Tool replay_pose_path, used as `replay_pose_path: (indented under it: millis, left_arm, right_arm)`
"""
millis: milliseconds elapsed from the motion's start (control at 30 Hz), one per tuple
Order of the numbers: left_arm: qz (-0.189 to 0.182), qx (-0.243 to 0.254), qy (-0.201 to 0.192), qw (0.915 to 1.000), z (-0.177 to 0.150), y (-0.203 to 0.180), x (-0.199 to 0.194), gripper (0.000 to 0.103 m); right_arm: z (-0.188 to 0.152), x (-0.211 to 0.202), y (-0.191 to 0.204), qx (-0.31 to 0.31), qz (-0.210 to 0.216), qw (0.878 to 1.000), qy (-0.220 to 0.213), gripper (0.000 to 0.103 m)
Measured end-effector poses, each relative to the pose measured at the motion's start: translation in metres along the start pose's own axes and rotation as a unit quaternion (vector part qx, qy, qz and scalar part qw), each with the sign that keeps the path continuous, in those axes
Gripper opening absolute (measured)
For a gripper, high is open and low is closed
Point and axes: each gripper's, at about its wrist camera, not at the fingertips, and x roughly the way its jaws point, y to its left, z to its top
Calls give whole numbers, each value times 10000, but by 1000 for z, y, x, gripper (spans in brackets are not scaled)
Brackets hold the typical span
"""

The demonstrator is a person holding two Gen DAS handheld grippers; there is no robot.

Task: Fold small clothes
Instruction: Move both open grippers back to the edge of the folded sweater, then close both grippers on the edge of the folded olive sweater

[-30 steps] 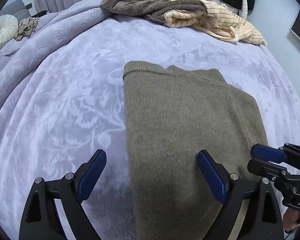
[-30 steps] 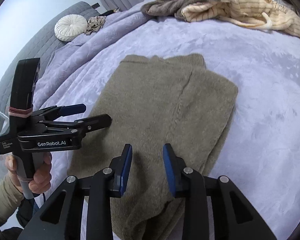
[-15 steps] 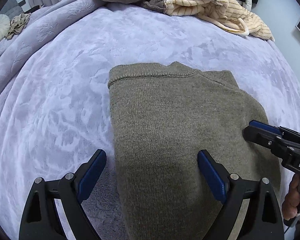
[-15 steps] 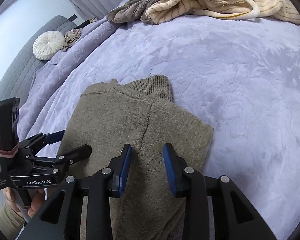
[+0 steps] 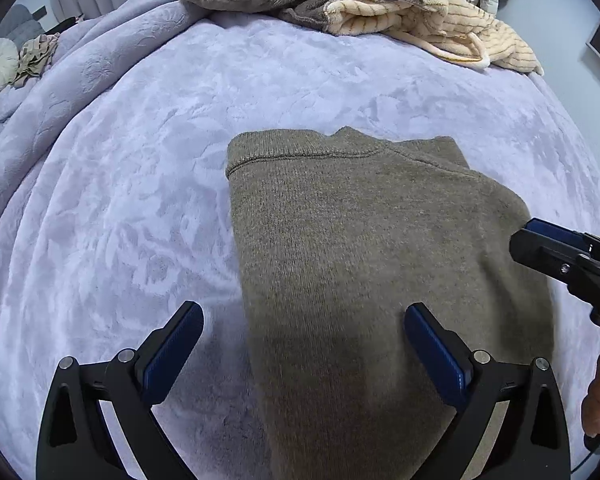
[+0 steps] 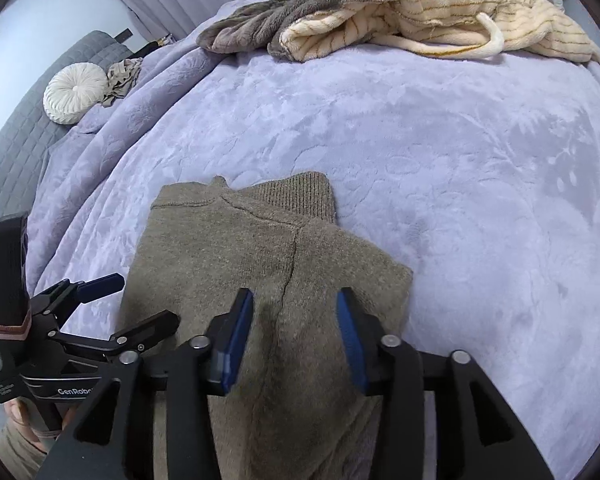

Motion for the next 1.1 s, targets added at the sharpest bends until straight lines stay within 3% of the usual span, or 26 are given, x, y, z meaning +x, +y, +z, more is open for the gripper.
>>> replay_pose_path:
  millis: [33, 67, 233, 400, 533, 667, 800, 833, 867, 900, 967, 1100]
  left_arm:
    - [-98, 31, -53, 9999, -4, 0, -9, 102]
    - [-176, 60, -78, 9998, -8, -1, -15, 102]
    - [-463, 184, -95, 9987, -28, 7, -38, 102]
    - [-955, -195, 273, 9949, -36, 35, -16, 102]
    - [-1470, -609, 492, 9860, -41, 46, 3, 102]
    - [-1868, -649, 642, 9782, -41, 38, 21, 102]
    - [-1974, -674, 717, 9754, -37, 31, 37, 101]
    - [-1980, -670, 697, 9754, -35, 29, 38, 99]
    - [-2056, -626, 655, 9744, -33, 26, 38, 78]
    - [-2141, -572, 631, 9731, -31, 23, 35, 71]
    - [-2027, -393, 510, 9771, -28, 14, 26, 60]
    - [-1753, -134, 342, 9838, -28, 3, 10, 50]
  right_arm:
    - [-4, -11, 1, -16, -17, 10000, -86, 71]
    - [-10, -24, 3, -54, -20, 9998, -202, 74]
    - [-42, -63, -10, 101, 15, 9992, -384, 75]
    - [-72, -74, -39, 472, 136, 9981, -383, 77]
    - [-77, -59, -54, 835, 507, 9948, -288, 77]
    - [-68, -30, -55, 999, 1104, 9888, -108, 77]
    - [-63, 19, -49, 1021, 1134, 9876, 364, 71]
    - [-63, 29, -47, 969, 1076, 9887, 394, 70]
    - [-63, 31, -45, 953, 1126, 9886, 302, 60]
    - [-61, 31, -44, 944, 1219, 9877, 246, 46]
    - [-59, 27, -38, 904, 1247, 9879, 206, 38]
    - [-56, 17, -24, 592, 1010, 9930, 169, 34]
